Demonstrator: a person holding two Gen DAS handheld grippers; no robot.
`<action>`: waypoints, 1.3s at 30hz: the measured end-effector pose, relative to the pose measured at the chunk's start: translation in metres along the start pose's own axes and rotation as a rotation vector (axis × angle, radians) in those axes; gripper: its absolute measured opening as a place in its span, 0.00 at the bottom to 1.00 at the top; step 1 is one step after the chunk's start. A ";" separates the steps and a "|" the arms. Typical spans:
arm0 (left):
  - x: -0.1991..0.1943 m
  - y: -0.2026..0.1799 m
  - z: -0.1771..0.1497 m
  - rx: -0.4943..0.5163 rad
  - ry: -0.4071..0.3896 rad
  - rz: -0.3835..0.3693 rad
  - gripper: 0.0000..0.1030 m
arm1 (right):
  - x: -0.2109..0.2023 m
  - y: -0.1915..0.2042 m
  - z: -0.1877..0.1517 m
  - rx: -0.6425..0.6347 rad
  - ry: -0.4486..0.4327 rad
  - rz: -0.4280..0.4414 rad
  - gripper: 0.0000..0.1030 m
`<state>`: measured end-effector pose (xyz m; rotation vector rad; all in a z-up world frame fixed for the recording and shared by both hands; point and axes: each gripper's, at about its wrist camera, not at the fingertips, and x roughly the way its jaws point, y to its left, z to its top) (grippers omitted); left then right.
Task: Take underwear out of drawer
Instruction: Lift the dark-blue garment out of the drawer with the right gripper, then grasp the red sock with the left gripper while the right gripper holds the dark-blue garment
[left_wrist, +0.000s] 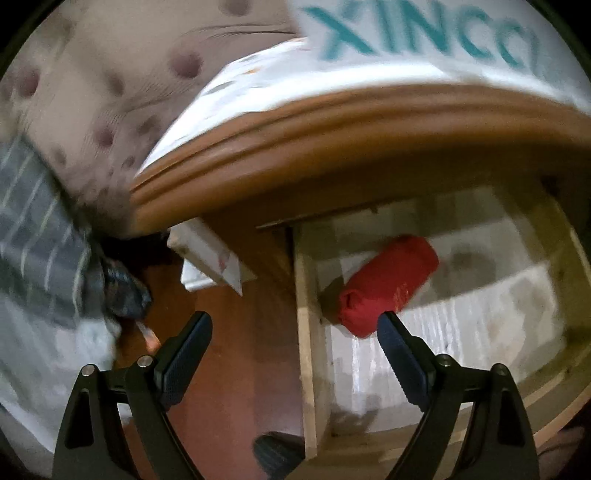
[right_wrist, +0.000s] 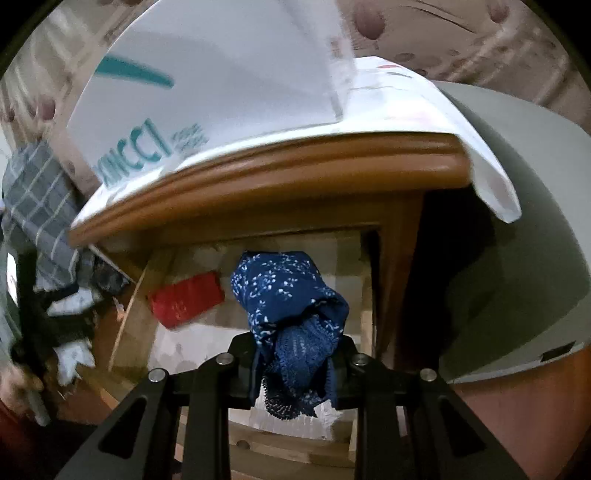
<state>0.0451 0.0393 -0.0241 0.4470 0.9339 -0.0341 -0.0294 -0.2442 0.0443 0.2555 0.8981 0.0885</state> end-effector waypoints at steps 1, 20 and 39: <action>0.001 -0.004 0.000 0.025 0.001 0.008 0.87 | -0.002 -0.002 0.001 0.014 -0.008 0.010 0.25; 0.051 -0.080 0.009 0.535 0.086 0.031 0.86 | -0.027 -0.032 0.015 0.141 -0.080 0.073 0.25; 0.088 -0.096 0.015 0.633 0.149 -0.010 0.46 | -0.027 -0.032 0.010 0.153 -0.047 0.136 0.25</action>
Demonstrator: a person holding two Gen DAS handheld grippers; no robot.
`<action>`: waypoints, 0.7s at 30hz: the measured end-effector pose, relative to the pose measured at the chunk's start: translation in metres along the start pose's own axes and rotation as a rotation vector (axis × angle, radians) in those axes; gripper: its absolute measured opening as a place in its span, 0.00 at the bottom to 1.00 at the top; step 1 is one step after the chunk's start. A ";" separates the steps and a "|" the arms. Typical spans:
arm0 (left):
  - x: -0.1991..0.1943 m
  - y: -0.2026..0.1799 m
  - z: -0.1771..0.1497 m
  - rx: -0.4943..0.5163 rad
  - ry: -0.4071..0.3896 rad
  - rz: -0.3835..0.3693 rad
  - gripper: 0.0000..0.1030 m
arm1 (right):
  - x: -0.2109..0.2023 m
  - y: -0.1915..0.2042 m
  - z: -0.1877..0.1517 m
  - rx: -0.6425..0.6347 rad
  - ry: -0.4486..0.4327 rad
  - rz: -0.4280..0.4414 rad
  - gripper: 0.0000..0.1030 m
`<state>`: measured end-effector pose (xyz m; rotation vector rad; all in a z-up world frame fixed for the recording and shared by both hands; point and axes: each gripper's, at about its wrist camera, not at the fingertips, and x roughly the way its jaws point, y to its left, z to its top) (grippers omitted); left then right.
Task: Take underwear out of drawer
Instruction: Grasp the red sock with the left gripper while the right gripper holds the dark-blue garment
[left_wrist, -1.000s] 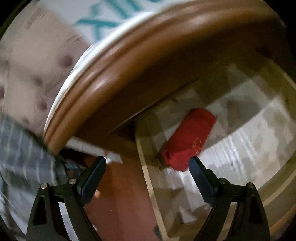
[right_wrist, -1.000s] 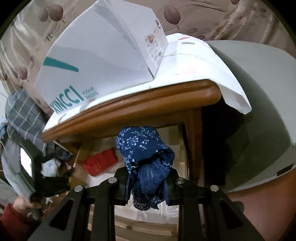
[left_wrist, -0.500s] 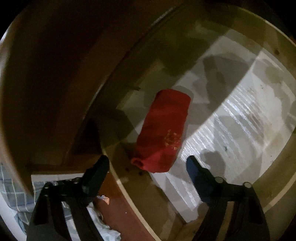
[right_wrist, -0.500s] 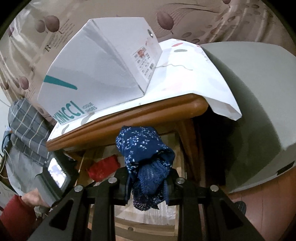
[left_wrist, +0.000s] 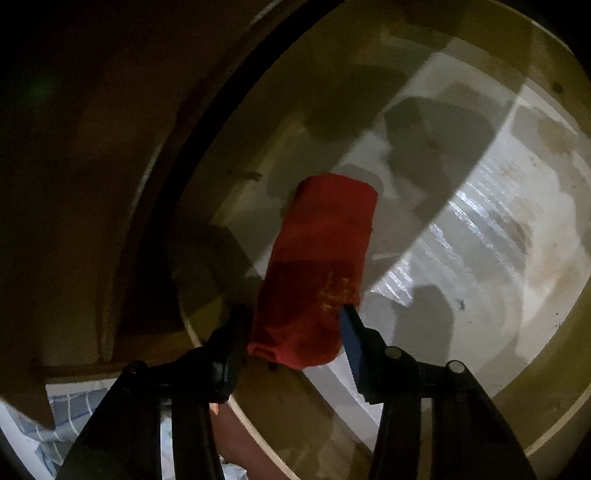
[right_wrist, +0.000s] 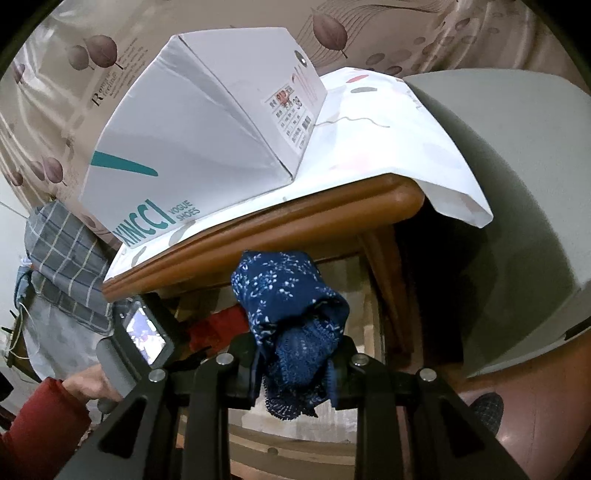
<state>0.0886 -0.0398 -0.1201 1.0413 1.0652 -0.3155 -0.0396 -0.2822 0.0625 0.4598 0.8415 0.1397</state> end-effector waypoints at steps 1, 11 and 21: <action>0.001 0.000 0.001 0.002 -0.006 -0.003 0.45 | 0.001 0.000 0.001 0.000 0.001 -0.001 0.25; 0.010 0.007 0.006 0.010 -0.055 -0.018 0.44 | 0.009 0.001 0.003 -0.007 0.027 0.002 0.25; 0.020 0.009 0.010 0.001 -0.035 -0.053 0.29 | 0.012 0.006 0.004 -0.026 0.037 0.004 0.25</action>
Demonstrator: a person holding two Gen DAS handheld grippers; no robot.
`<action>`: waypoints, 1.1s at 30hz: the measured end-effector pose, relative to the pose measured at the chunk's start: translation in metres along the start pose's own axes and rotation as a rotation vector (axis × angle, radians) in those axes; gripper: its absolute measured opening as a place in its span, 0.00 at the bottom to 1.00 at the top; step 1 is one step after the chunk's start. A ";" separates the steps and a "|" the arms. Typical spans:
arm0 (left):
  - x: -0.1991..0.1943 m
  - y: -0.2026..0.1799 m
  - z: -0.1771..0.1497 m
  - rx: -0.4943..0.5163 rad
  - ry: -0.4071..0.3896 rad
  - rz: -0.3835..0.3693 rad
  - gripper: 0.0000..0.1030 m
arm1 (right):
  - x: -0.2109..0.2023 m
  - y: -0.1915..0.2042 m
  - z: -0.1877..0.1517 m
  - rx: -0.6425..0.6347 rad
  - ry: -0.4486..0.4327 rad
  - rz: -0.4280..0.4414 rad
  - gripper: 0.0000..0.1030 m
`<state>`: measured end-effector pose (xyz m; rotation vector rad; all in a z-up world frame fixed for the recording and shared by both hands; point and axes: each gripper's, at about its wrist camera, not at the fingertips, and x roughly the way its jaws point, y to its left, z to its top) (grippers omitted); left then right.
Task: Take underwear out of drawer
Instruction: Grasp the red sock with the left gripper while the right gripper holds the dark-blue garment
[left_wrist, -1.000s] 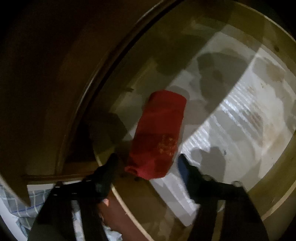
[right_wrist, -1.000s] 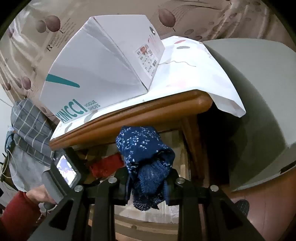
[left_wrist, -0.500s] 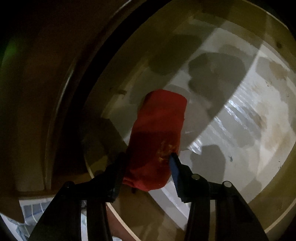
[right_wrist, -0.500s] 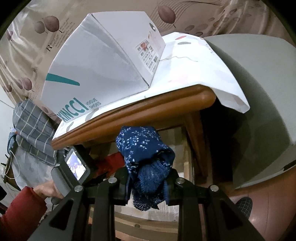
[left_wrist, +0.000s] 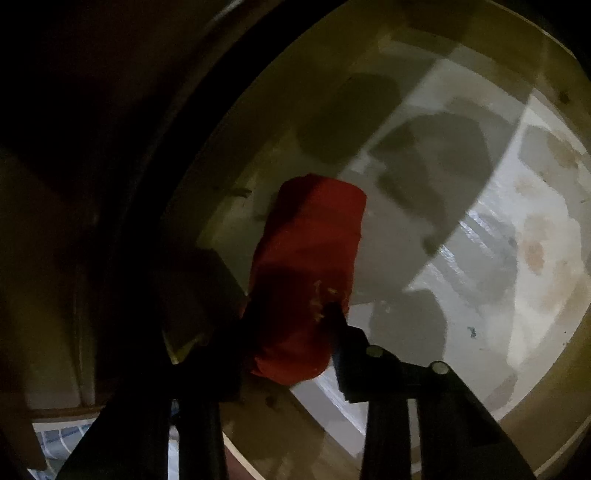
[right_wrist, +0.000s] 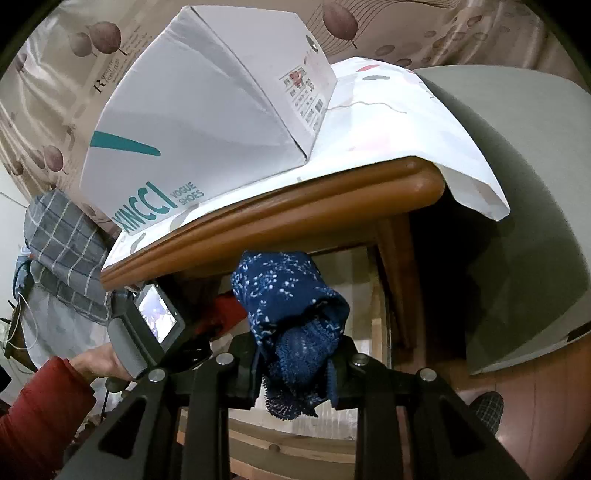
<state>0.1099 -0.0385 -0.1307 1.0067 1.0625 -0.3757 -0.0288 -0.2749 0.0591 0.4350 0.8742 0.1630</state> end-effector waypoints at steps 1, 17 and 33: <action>-0.001 0.001 0.000 -0.006 0.006 -0.010 0.26 | 0.000 0.000 0.000 0.000 0.001 0.005 0.25; -0.020 -0.007 -0.016 -0.030 0.115 -0.199 0.36 | -0.019 -0.007 0.001 0.020 -0.041 0.022 0.25; 0.001 -0.029 -0.011 0.040 0.115 -0.095 0.67 | -0.012 0.001 0.002 -0.002 -0.019 0.010 0.25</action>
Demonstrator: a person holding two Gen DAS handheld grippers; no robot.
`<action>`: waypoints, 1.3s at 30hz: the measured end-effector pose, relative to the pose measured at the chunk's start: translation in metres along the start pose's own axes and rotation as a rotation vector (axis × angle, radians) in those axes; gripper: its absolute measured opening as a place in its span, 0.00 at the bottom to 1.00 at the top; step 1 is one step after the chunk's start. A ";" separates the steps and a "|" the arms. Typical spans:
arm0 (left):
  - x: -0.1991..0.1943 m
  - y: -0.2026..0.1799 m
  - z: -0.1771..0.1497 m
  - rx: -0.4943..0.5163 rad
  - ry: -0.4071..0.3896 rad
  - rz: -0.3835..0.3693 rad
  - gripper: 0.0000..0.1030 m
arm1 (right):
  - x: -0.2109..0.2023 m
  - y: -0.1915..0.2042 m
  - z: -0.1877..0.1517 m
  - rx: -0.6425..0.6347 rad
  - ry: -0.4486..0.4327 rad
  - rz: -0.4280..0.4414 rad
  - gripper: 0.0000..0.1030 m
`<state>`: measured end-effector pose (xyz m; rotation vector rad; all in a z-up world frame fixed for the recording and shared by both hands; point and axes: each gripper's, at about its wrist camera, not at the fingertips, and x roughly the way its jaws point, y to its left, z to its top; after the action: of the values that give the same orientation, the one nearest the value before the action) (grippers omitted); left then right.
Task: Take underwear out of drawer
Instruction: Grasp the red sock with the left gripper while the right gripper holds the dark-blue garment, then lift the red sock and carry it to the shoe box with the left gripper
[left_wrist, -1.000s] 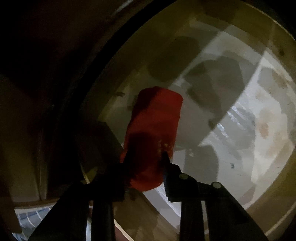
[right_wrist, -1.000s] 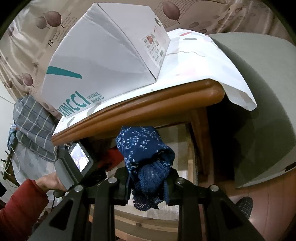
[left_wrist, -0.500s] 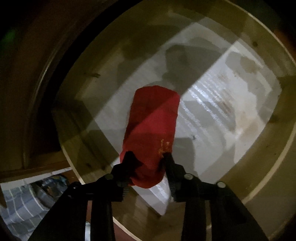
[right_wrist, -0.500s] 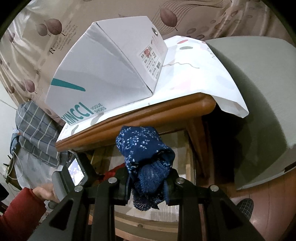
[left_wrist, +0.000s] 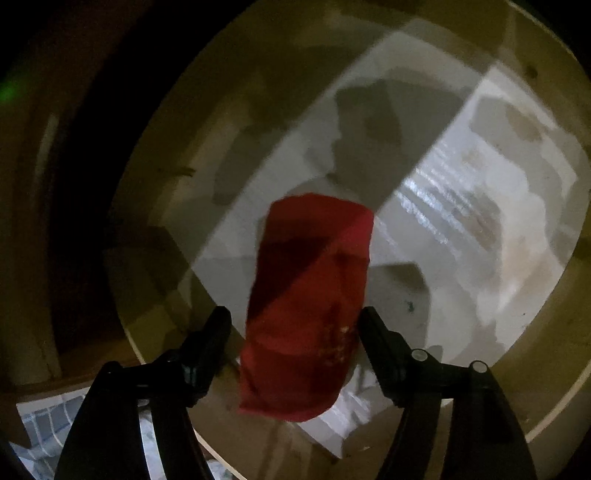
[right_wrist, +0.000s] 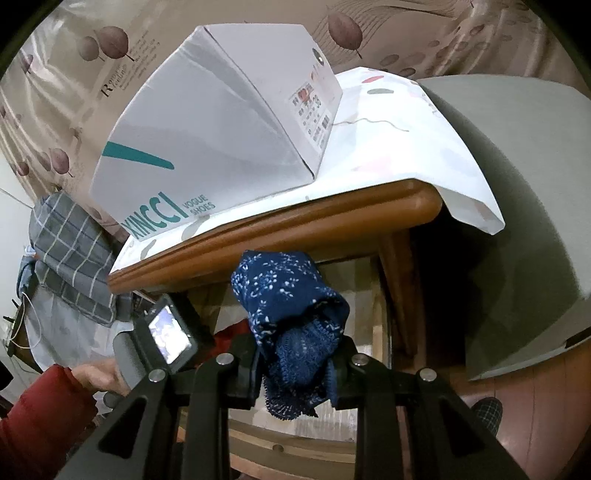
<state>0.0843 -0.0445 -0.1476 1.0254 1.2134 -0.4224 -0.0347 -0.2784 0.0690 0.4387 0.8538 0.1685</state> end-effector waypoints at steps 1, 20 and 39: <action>0.002 0.000 0.001 0.005 0.001 0.000 0.66 | 0.001 0.000 0.000 0.002 0.002 0.002 0.25; -0.016 0.009 -0.018 -0.053 -0.012 -0.041 0.35 | 0.007 0.004 0.000 -0.020 0.016 -0.006 0.25; -0.089 0.014 -0.050 -0.316 -0.092 -0.026 0.35 | 0.028 0.014 -0.006 -0.069 0.066 -0.092 0.25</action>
<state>0.0359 -0.0173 -0.0605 0.7129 1.1685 -0.2833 -0.0208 -0.2550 0.0517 0.3296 0.9282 0.1273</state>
